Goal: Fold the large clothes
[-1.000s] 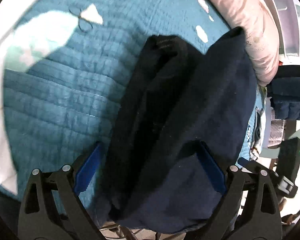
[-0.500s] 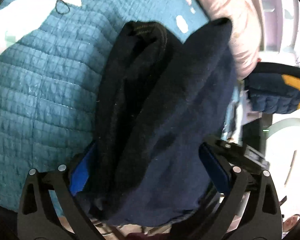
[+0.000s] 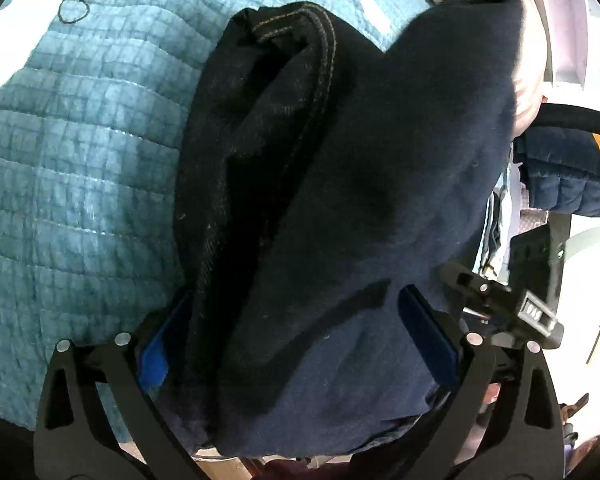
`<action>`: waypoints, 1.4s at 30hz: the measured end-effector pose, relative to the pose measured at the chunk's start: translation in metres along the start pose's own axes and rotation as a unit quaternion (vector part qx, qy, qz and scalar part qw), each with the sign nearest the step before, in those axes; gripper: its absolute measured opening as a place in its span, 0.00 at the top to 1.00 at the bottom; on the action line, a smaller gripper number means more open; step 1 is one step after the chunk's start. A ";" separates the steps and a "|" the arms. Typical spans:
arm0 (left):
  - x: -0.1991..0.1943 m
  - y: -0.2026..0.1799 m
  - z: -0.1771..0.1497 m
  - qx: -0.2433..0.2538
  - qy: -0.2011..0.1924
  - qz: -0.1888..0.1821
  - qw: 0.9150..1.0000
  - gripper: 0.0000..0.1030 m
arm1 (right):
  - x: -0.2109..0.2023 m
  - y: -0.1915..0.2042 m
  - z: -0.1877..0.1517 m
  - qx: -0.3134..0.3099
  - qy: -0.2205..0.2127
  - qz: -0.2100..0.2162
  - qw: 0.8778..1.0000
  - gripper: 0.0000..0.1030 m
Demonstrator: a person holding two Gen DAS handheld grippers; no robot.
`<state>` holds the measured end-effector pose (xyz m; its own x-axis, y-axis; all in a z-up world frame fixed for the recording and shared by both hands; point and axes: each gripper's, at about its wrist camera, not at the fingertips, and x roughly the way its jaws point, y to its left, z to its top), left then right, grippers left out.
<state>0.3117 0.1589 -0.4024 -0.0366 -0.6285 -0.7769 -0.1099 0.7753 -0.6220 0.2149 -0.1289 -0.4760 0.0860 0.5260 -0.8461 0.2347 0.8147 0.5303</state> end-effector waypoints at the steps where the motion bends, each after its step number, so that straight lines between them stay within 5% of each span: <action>1: -0.001 -0.001 0.000 0.003 0.000 0.000 1.000 0.06 | 0.001 0.000 -0.001 0.001 -0.003 0.007 1.000 0.24; 4: -0.008 -0.011 -0.012 0.047 -0.008 0.011 0.999 0.16 | -0.001 0.003 -0.006 0.004 -0.008 0.028 1.000 0.42; 5: -0.010 -0.014 -0.019 0.063 -0.010 0.030 0.998 0.26 | -0.005 0.007 -0.008 -0.008 -0.012 0.021 1.000 0.46; 9: -0.021 -0.008 -0.024 0.042 -0.013 0.024 0.999 0.55 | -0.018 0.011 -0.015 -0.017 -0.011 0.016 1.000 0.51; 12: -0.029 -0.013 -0.028 0.049 -0.014 0.034 0.998 0.65 | -0.029 0.018 -0.020 -0.032 -0.018 0.013 0.999 0.56; 31: -0.012 -0.095 -0.034 0.085 -0.002 0.041 0.996 0.70 | -0.087 0.028 -0.011 -0.068 -0.056 0.000 0.996 0.63; 42: 0.002 -0.184 -0.048 0.146 0.005 0.058 0.988 0.70 | -0.162 -0.026 -0.015 -0.047 -0.100 0.017 0.994 0.63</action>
<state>0.2845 0.0121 -0.2855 -0.0418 -0.5336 -0.8447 0.1861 0.8265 -0.5313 0.1803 -0.2319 -0.3518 0.2861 0.5026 -0.8158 0.1375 0.8210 0.5541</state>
